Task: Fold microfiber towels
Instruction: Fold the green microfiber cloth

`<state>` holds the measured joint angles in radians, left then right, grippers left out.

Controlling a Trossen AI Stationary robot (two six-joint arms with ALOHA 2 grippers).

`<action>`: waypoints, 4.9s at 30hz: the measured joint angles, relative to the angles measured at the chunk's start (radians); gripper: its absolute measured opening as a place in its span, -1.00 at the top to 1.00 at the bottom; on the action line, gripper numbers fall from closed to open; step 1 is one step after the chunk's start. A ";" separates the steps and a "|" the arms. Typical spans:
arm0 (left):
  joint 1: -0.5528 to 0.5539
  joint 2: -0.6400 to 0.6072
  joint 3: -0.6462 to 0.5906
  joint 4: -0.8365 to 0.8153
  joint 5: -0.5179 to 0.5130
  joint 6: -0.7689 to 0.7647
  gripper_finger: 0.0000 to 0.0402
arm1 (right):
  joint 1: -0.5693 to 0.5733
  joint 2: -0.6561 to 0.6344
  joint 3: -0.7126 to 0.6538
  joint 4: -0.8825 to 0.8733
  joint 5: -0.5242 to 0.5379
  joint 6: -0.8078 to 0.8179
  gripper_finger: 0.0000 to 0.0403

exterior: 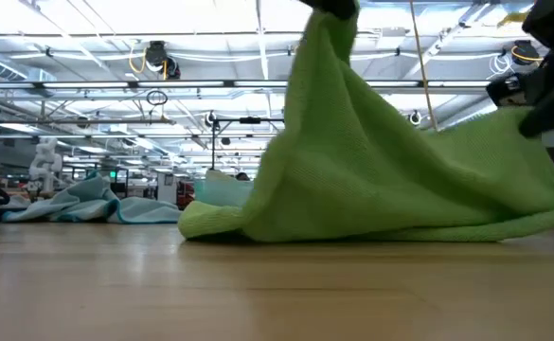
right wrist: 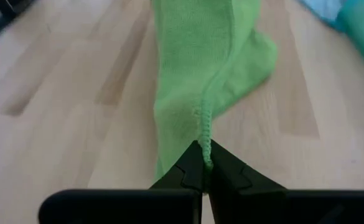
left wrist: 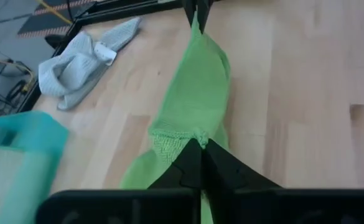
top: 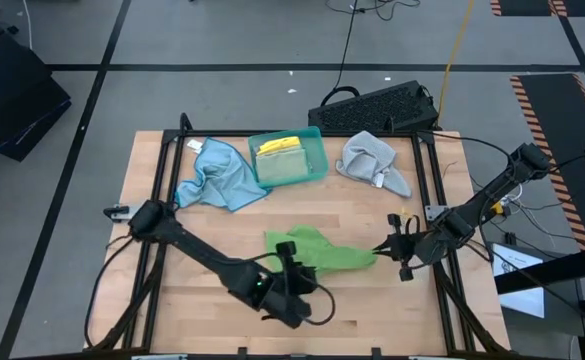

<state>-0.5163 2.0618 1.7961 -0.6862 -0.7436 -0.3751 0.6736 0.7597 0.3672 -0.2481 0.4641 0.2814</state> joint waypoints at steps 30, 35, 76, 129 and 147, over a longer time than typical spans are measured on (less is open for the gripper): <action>0.130 -0.558 -0.086 -0.121 -0.233 0.274 0.98 | -0.246 -0.075 0.230 0.830 0.174 -0.855 0.99; 0.098 -0.588 -0.092 -0.178 -0.051 0.250 0.99 | -0.242 -0.078 0.324 0.358 0.007 -0.548 0.99; -0.128 -0.247 -0.439 0.341 -0.066 -0.107 0.97 | -0.160 -0.074 -0.187 0.889 -0.153 -0.218 0.99; -0.071 -0.281 -0.887 1.042 0.253 -0.193 0.97 | -0.317 -0.006 -0.336 0.755 -0.544 0.200 0.99; 0.061 -0.331 -0.887 0.625 0.013 -0.293 0.97 | -0.451 -0.005 -0.337 0.655 -0.196 0.068 0.99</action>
<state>-0.4552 1.7311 0.9092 -0.0616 -0.7308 -0.6676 0.2225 0.7543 0.0299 0.4073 0.2684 0.3494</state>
